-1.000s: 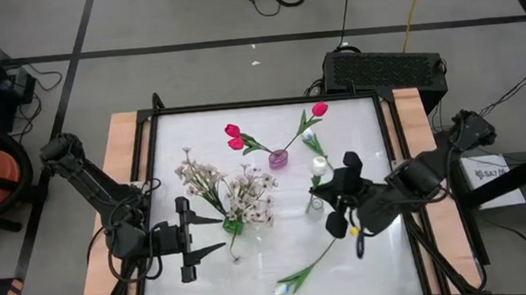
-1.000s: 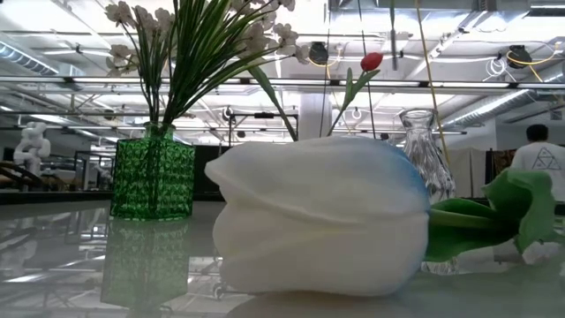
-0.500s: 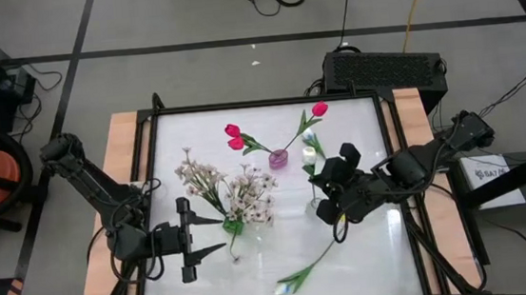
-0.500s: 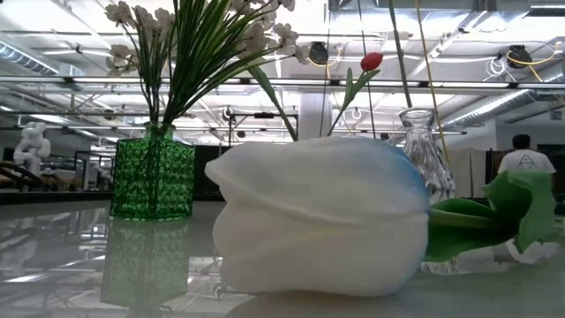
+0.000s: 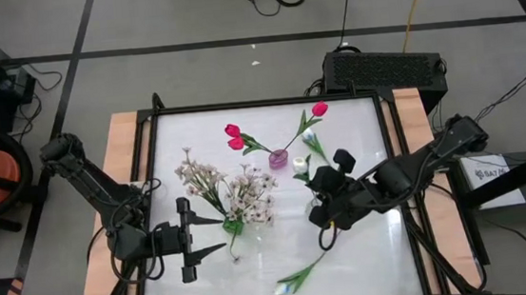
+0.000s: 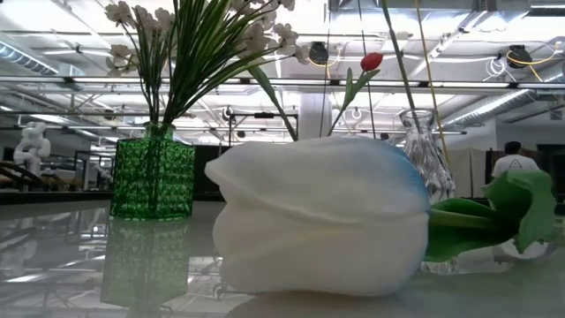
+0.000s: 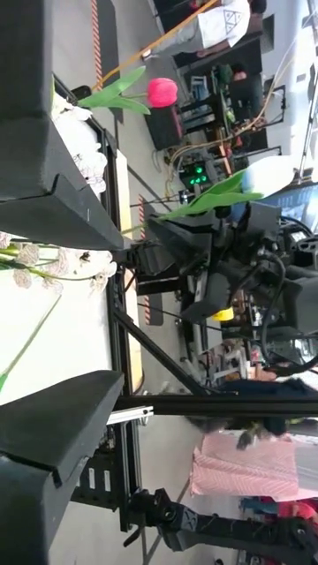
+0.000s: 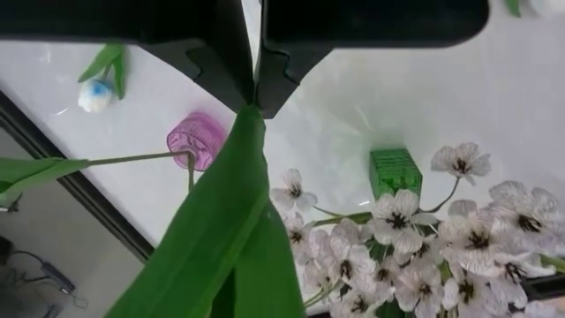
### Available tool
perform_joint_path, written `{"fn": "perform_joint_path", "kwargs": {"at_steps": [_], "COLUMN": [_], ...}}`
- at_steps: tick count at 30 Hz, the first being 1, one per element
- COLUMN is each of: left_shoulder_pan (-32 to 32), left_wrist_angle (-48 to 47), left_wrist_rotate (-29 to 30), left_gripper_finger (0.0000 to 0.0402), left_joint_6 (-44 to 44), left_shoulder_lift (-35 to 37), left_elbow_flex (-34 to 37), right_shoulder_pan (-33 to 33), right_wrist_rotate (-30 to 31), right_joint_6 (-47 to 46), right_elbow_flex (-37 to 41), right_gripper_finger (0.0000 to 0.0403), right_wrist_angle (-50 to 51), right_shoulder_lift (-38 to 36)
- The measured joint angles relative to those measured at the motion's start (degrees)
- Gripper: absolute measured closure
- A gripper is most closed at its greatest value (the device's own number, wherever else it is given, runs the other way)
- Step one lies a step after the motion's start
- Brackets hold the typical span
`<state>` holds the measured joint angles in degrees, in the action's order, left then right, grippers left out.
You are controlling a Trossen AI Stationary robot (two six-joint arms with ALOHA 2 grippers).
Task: Sort flowers into vase by color
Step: Put the middle left white flower into the transparent vase
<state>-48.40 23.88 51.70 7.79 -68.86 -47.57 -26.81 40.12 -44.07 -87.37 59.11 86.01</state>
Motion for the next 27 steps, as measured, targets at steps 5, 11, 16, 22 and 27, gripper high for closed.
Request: {"fn": "perform_joint_path", "kwargs": {"at_steps": [5, 11, 16, 22, 27], "left_shoulder_pan": [0.0, 0.0, 0.0, 0.0, 0.0], "left_wrist_angle": [0.0, 0.0, 0.0, 0.0, -0.2], "left_wrist_rotate": [0.0, 0.0, 0.0, 0.0, 0.0], "left_gripper_finger": [0.0159, 0.0159, 0.0159, 0.0159, 0.0159], "left_joint_6": [0.0, 0.0, 0.0, 0.0, 0.0], "left_shoulder_lift": [0.0, 0.0, 0.0, 0.0, 0.0], "left_elbow_flex": [0.0, 0.0, 0.0, 0.0, 0.0], "right_shoulder_pan": [0.0, -0.1, -0.1, -0.4, -1.6], "right_wrist_rotate": [0.0, 0.0, -2.4, -3.0, -3.0], "right_joint_6": [-0.6, -3.1, -5.3, -7.6, -8.1], "right_elbow_flex": [0.0, 0.0, 0.0, 0.0, 0.0], "right_gripper_finger": [0.0399, 0.0398, 0.0376, 0.0310, 0.0259], "right_wrist_angle": [-0.1, 0.5, 2.4, 3.6, 3.8], "right_shoulder_lift": [1.5, 2.0, 2.1, 2.1, 2.1]}}
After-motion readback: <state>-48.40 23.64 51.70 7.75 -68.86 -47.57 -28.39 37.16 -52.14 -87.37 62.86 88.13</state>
